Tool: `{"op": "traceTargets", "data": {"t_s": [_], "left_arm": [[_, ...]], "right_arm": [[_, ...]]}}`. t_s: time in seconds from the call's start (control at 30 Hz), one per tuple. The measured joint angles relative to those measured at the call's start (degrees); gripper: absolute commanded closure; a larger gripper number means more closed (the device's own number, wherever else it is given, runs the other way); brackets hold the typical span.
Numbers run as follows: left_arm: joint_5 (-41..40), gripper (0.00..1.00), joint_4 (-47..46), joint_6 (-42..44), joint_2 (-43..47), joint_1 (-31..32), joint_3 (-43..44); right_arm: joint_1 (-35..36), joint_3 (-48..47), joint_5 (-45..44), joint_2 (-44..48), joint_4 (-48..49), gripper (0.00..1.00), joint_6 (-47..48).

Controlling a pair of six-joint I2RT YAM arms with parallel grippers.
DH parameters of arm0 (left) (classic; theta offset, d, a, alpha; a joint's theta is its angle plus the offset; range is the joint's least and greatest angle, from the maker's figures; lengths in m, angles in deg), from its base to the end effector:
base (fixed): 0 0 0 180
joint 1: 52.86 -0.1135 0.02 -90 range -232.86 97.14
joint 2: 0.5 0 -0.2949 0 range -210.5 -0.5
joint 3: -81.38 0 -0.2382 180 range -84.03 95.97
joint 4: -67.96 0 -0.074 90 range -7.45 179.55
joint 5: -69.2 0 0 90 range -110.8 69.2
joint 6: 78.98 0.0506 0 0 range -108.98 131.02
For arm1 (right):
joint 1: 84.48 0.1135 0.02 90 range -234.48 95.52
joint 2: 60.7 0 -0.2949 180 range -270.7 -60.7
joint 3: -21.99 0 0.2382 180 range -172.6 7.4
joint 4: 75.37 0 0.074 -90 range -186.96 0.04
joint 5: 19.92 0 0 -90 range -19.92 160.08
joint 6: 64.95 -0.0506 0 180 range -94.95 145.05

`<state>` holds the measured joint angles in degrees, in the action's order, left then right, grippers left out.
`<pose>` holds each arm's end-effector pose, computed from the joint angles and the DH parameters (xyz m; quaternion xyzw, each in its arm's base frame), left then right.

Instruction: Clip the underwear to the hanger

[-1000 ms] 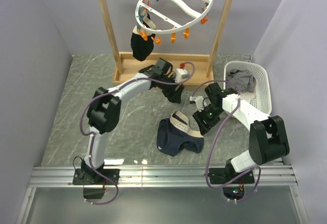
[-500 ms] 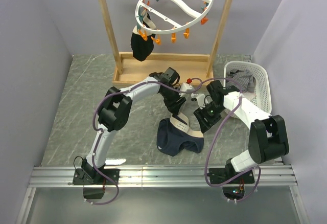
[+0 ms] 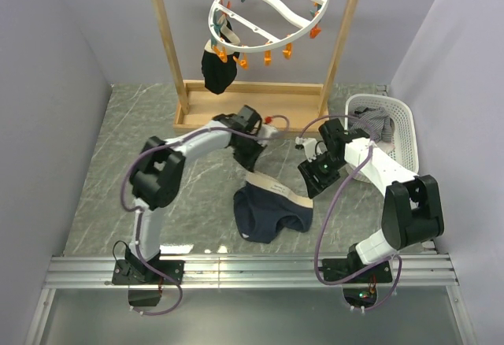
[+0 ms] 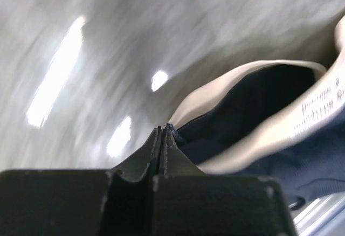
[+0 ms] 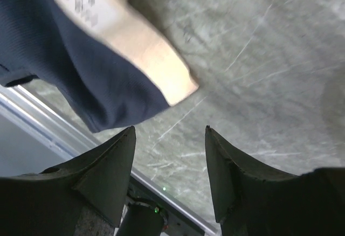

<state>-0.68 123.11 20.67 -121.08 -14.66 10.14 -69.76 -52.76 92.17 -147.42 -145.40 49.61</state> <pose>0.3434 -0.2924 0.2068 0.4231 0.8678 -0.2143 0.1483 0.2398 0.0827 0.2388 -0.3417 0.9176 0.1845 0.0846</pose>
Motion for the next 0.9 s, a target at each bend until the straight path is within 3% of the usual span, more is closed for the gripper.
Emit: {"op": "traceTargets", "data": {"t_s": [0.17, 0.33, 0.53, 0.57, 0.63, 0.67, 0.7, 0.8, 0.9], "left_arm": [[-11.1, 1.0, 1.7, -12.2, 10.3, -4.9, -6.8], [-17.9, 1.0, 1.7, -20.0, 13.2, -7.2, -10.1], [-19.6, 0.79, 2.2, -23.8, 11.6, -8.3, -11.5], [-19.6, 0.65, 2.2, -24.2, 11.5, -9.1, -11.5], [-18.7, 0.49, 1.9, -24.9, 11.6, -11.5, -11.6], [-17.6, 0.36, 0.5, -25.4, 12.2, -13.2, -12.2], [-16.0, 0.31, -1.4, -25.7, 13.2, -15.1, -13.5], [-10.8, 0.26, -7.2, -26.9, 19.7, -21.4, -20.7], [-6.7, 0.32, -11.6, -26.7, 26.4, -24.6, -26.2]], "right_arm": [[0.0, -1.4, 0.2, -2.0, 2.4, 0.41, -2.3], [0.0, -3.6, 1.3, -6.9, 5.2, 0.42, -4.9], [0.0, -7.3, 2.6, -13.1, 8.8, 0.45, -9.3], [0.0, -7.7, 2.7, -13.8, 9.6, 0.45, -10.1], [0.0, -8.6, 3.1, -15.3, 11.1, 0.45, -11.8], [0.0, -9.0, 3.2, -15.9, 11.7, 0.45, -12.5], [0.0, -9.5, 3.5, -16.5, 12.2, 0.45, -13.2], [0.0, -11.1, 4.2, -18.2, 13.7, 0.45, -14.8], [0.0, -12.0, 4.8, -19.6, 15.2, 0.45, -16.1]]}}
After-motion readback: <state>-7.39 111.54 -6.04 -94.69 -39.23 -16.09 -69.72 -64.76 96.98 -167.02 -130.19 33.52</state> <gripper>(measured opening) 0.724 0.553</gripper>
